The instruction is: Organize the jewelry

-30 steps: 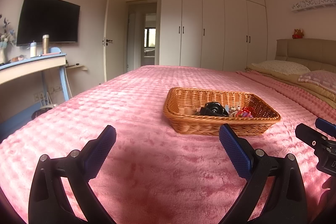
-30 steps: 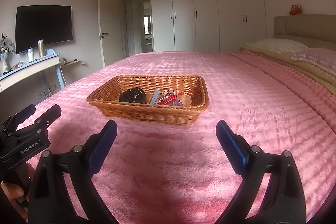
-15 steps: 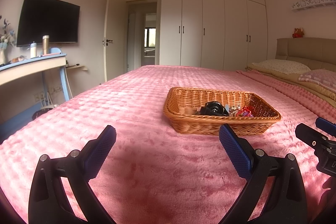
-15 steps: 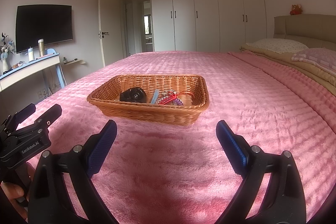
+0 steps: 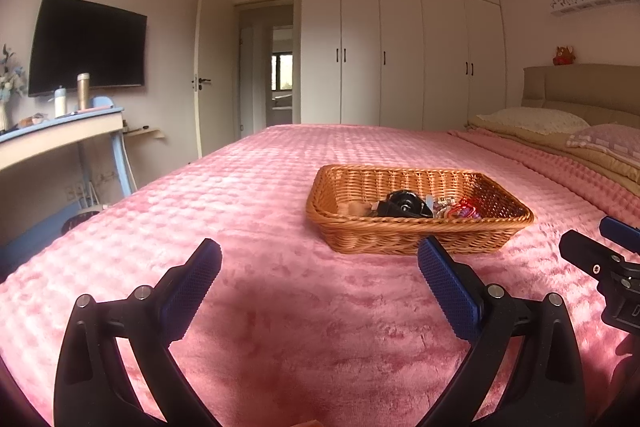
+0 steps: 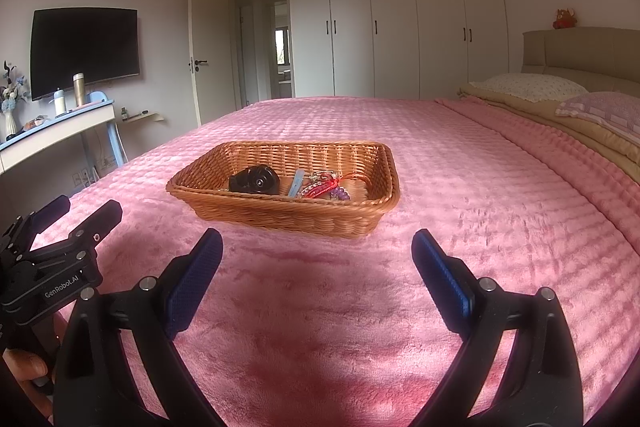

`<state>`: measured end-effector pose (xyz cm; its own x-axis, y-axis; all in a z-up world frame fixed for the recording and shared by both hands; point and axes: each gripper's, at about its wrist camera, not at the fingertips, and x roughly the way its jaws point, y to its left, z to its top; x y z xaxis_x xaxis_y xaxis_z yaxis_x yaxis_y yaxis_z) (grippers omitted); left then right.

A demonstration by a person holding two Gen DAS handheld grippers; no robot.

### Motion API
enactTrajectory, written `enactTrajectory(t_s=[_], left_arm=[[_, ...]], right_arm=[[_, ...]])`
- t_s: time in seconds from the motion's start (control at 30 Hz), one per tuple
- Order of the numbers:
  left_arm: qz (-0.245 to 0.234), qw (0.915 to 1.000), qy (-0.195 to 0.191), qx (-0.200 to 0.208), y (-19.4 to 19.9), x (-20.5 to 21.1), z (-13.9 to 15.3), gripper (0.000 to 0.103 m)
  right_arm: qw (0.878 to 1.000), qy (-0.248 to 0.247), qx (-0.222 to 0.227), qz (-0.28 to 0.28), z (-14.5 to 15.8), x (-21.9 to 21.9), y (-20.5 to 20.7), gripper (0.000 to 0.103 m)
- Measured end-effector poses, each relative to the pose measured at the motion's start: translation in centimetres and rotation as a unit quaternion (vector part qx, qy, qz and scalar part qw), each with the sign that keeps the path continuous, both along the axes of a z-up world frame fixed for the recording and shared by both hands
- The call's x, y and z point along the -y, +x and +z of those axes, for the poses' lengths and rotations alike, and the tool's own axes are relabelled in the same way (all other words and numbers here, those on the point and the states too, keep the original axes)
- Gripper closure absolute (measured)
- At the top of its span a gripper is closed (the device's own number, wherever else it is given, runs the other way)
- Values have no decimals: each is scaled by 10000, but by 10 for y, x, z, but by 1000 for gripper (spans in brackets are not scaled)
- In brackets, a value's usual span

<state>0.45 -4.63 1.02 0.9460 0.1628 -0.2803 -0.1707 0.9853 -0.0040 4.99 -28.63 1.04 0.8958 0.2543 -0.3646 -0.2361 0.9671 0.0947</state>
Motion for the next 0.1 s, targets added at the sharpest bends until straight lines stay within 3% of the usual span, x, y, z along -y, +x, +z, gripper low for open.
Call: enactTrajectory(t_s=[0.1], left_arm=[[2,10000,-36,-2,0,-2,0,7]], right_arm=[[10000,2,-1,2,0,0,0,12]])
